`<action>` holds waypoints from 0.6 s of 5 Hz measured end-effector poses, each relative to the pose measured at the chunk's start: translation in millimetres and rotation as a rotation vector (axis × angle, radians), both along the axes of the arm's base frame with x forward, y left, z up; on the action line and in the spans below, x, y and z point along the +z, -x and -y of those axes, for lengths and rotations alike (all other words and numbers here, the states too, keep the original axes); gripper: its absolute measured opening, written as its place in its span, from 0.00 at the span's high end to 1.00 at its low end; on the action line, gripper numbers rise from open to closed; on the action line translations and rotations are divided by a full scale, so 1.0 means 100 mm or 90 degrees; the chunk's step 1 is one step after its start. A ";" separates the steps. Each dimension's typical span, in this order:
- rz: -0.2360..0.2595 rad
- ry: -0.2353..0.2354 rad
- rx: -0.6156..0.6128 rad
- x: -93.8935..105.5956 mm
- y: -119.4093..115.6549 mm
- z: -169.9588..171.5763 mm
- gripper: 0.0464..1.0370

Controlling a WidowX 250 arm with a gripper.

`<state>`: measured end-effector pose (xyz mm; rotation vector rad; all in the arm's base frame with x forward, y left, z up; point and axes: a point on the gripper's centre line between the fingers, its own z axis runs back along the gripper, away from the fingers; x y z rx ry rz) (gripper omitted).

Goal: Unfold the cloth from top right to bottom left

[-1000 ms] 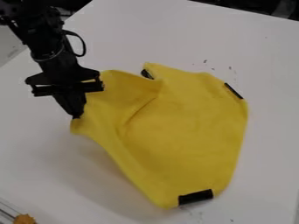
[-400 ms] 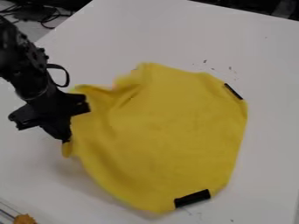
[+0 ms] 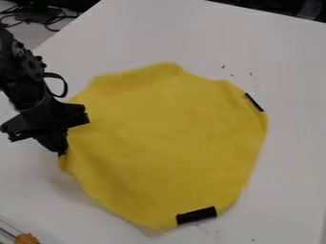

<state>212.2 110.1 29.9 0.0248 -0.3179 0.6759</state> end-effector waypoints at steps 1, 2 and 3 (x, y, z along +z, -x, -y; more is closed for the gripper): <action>-0.024 -0.005 -0.026 -0.03 -0.03 -0.04 0.80; -0.058 -0.010 -0.041 -0.01 -0.09 -0.02 0.52; -0.101 -0.018 -0.071 0.08 -0.14 0.02 0.21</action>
